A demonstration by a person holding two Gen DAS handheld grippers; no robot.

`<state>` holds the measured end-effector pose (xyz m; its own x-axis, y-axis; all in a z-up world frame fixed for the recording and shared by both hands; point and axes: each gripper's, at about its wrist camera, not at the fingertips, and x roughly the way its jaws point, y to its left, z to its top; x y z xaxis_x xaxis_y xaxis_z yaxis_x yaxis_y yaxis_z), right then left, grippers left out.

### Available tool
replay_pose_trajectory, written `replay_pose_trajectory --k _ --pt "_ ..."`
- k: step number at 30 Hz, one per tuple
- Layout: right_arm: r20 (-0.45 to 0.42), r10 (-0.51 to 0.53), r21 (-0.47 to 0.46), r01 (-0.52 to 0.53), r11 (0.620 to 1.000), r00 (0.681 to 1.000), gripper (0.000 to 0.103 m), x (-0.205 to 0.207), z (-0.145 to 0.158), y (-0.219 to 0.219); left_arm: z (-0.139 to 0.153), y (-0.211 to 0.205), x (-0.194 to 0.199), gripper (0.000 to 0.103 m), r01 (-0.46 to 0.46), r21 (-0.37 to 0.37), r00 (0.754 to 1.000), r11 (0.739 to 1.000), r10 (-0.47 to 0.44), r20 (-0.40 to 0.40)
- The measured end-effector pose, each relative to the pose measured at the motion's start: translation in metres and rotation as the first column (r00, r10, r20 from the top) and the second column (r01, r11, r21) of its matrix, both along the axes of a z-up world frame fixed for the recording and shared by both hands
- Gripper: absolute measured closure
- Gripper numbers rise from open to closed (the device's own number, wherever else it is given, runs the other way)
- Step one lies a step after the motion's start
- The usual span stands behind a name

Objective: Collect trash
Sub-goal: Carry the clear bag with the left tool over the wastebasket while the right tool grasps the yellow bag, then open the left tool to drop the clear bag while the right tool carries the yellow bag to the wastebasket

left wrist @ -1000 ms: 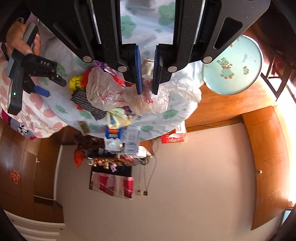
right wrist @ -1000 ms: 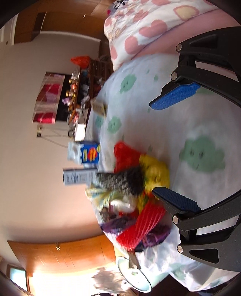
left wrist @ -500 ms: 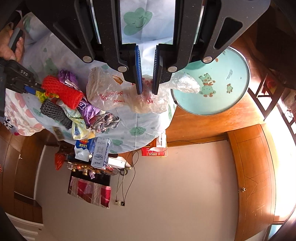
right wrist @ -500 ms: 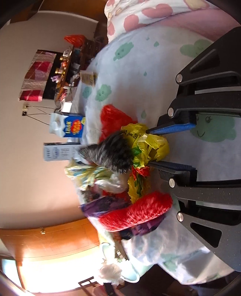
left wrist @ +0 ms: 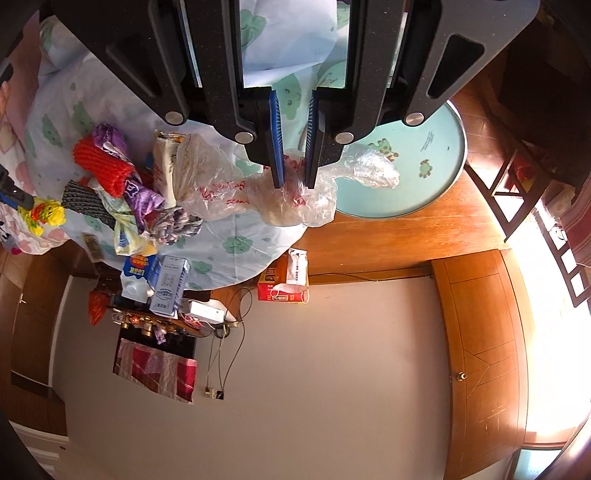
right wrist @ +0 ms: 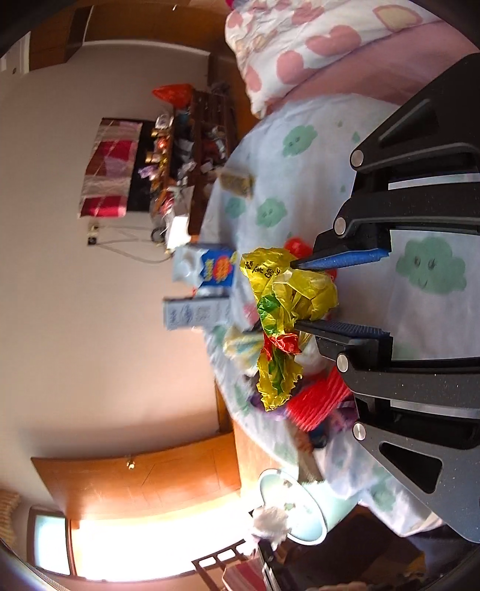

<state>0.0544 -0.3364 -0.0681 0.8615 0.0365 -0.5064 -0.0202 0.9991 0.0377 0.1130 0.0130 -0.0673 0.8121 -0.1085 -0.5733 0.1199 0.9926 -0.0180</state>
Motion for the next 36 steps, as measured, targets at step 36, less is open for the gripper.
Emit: replay_pose_trajectory --k 36 --pt "-0.036 0.325 -0.060 -0.327 0.943 0.945 0.076 0.123 -0.011 0.207 -0.035 0.117 0.029 0.092 -0.276 0.081 0.958 0.958 0.281 -0.062"
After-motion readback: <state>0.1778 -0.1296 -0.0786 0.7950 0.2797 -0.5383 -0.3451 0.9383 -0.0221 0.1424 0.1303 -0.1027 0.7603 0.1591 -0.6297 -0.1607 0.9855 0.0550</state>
